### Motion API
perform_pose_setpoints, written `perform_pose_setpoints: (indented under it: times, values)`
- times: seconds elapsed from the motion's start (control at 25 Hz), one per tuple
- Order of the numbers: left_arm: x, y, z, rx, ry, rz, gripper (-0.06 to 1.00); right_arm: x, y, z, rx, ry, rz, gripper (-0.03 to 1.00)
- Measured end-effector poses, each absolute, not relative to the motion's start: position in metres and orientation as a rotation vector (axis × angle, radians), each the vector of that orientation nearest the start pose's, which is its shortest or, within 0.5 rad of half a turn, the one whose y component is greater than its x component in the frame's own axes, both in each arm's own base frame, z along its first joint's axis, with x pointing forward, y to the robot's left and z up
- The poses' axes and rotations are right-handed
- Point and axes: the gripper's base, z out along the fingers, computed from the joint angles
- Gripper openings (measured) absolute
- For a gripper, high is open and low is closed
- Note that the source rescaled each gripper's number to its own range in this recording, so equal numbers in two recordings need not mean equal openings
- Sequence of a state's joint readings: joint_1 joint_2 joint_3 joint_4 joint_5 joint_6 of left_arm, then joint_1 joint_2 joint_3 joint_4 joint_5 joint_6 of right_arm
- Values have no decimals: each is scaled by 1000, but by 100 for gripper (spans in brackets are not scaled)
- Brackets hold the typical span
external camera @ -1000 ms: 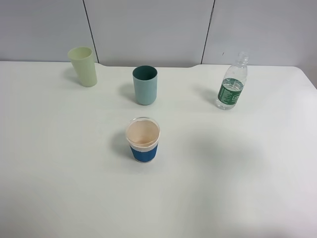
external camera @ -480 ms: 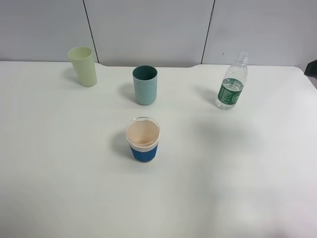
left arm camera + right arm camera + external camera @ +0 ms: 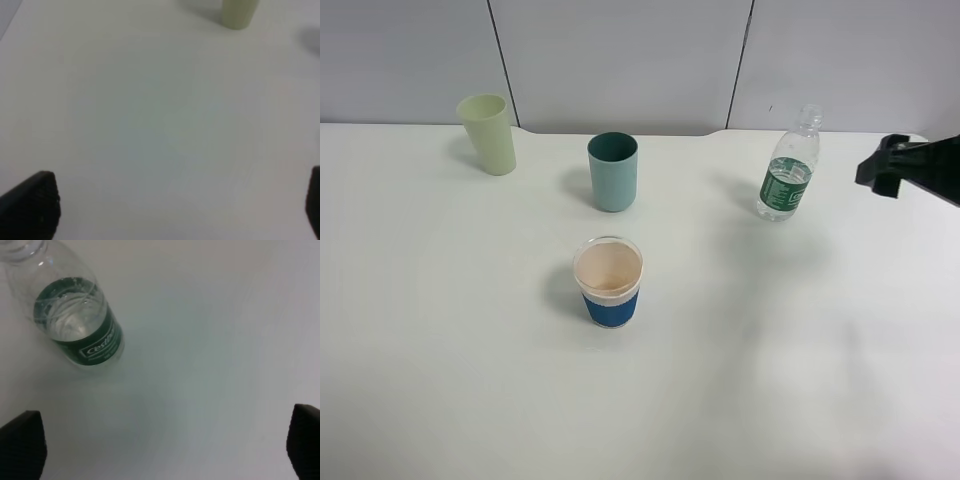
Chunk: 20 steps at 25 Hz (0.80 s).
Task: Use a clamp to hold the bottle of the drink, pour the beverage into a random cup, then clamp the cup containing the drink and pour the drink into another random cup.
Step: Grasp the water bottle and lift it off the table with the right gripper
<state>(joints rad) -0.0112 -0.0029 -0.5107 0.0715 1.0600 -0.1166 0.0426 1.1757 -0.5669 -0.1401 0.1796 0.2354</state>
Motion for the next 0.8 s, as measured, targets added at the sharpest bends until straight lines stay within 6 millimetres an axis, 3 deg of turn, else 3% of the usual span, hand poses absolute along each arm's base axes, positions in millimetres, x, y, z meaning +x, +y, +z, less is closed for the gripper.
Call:
perform_pose_setpoints:
  times: [0.28,0.56,0.8]
  values:
    - [-7,6,280,-111,2025,5,100,258,21,193,-40,2289,74,91]
    - [-7,6,280,-111,2025,5,100,275,26,153,-110,2337,88,87]
    - [-7,6,280,-111,2025,5,100,288,31,133,-179,2262,115,85]
